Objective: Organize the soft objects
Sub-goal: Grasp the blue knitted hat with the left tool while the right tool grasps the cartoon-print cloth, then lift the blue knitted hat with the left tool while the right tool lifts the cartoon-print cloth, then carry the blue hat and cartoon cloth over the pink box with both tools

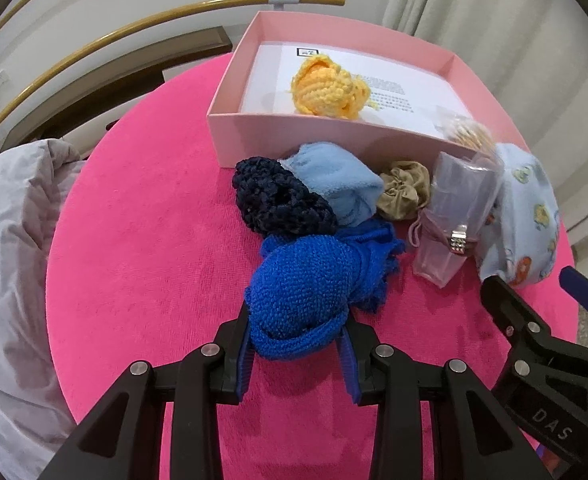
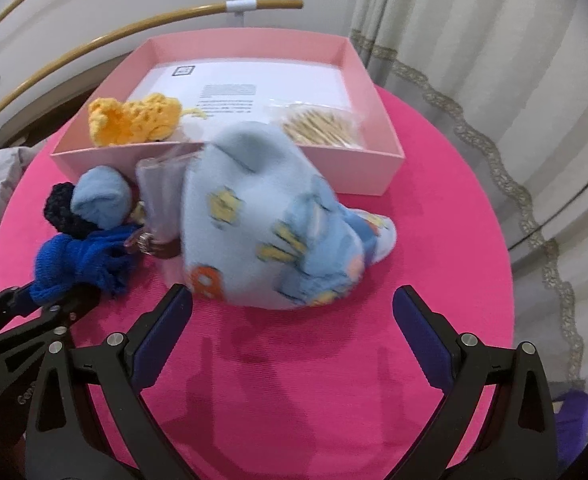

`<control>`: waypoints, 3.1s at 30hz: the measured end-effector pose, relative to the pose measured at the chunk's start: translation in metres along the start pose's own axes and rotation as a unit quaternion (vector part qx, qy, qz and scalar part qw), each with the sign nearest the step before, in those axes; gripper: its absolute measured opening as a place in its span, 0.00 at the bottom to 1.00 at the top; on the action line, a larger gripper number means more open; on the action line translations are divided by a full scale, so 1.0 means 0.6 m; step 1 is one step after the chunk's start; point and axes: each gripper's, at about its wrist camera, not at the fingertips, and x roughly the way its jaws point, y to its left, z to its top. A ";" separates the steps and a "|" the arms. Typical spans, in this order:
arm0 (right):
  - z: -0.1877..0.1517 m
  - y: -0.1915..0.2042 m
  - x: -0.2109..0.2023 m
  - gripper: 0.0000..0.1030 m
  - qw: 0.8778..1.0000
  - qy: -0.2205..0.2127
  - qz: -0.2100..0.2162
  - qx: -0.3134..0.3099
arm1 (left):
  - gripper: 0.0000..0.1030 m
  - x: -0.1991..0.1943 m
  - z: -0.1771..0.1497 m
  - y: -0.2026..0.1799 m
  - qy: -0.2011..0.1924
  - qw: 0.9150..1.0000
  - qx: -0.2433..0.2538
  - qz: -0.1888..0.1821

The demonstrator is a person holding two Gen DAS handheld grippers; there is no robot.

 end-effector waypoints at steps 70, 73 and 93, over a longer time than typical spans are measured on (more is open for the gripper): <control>-0.095 -0.044 -0.282 0.29 0.973 -0.212 0.070 0.065 | 0.30 -0.397 -0.184 -0.079 -0.225 0.973 0.053 -0.006; -0.097 -0.041 -0.294 0.29 0.970 -0.223 0.071 0.062 | 0.30 -0.414 -0.203 -0.083 -0.238 0.970 0.057 -0.007; -0.104 -0.046 -0.329 0.29 0.959 -0.271 0.064 0.057 | 0.31 -0.448 -0.248 -0.075 -0.281 0.958 0.063 -0.006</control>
